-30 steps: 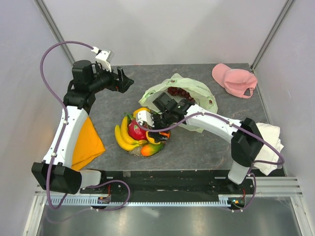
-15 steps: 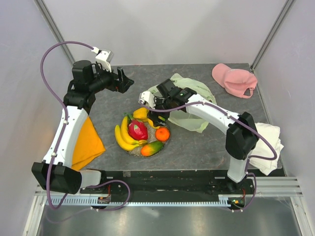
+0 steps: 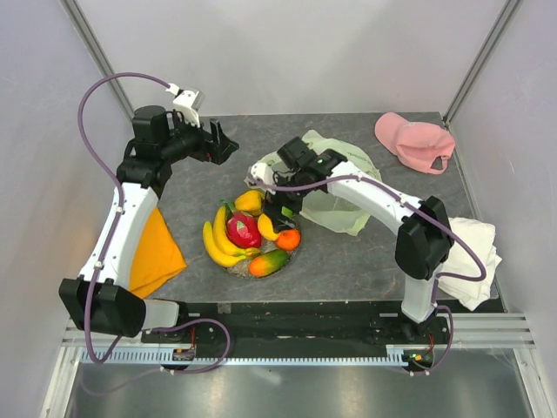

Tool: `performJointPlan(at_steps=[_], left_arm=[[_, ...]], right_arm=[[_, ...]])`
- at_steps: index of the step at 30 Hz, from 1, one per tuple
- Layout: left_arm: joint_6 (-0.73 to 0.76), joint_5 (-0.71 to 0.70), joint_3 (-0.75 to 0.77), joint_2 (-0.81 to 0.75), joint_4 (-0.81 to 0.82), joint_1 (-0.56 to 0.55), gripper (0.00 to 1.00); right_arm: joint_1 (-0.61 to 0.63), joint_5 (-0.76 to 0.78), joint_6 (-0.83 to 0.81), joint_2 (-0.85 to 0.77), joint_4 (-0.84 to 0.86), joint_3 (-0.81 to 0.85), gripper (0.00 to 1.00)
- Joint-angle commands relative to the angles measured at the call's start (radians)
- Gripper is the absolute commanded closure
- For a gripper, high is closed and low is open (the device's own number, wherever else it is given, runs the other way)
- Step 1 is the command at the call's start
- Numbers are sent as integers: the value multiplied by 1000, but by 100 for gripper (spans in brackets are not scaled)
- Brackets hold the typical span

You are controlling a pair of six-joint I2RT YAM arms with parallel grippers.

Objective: Take the fake fruits out of the plastic bag
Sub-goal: Place the fake fruit on the plate, then adjust the plastic bag at the center of the board, then take out the fake fruit from the plastic bag.

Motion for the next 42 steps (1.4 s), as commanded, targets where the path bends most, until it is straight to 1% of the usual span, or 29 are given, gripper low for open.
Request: performJointPlan(at_steps=[1,2,4,5,7,8,9,10,11,12,14,15,18,21,23,26,28,31,32,34,38,39,42], left_arm=[[-20,27,40,30,55,6,6],[-25,30,37,34,58,6,6],[-39,37,23,41,66,6,7],[-40,38,19,44,67,3,7],[-46,41,5,46,70,3,7],[-48,46,3,46,70,1,7],[-51,49,3,47,72,0,7],[-51,50,6,47,70,-2,7],[-53,58,8,47,72,-7,7],[-53,60,8,49,72,-10,7],[-51,64,9,50,72,-17,7],[-51,64,11,54,72,-19,7],[-49,64,17,64,70,-25,7],[-53,66,31,78,73,-30,7],[-54,66,43,90,75,-33,7],[-53,69,57,98,72,-39,7],[-51,72,65,98,69,-39,7],[-31,70,69,89,53,-39,7],[-16,69,69,87,46,-39,7],[3,63,65,81,33,-39,7],[33,49,60,58,-9,-39,7],[64,46,57,55,-14,-39,7],[95,40,48,47,-31,-39,7]], right_arm=[[-83,-63,56,-40,-27,142,2],[-123,-32,74,-48,-25,151,2],[-153,57,79,-65,-11,151,2],[-168,166,71,-69,-11,144,2],[-188,254,24,-83,-26,93,2],[-205,350,10,-92,-33,69,2],[-211,407,-13,-120,-37,36,2],[-217,462,-21,-141,-37,-49,2],[-238,511,-21,-169,-34,-100,2],[-251,571,-13,-231,-36,-204,2],[-262,620,-8,-310,-33,-312,2],[-263,653,-13,-380,-34,-402,2],[-263,697,-11,-472,-16,-494,2],[-262,678,13,-477,48,-475,2],[-262,658,22,-453,120,-421,2],[-263,624,1,-364,199,-354,2],[-263,602,-30,-272,226,-292,5],[-272,572,-54,-145,246,-202,16],[-277,559,-57,-85,256,-182,18],[-285,550,-68,-33,282,-130,21],[-292,584,-84,104,340,-44,22],[-295,595,-82,122,355,-7,22],[-308,619,-79,194,386,57,22]])
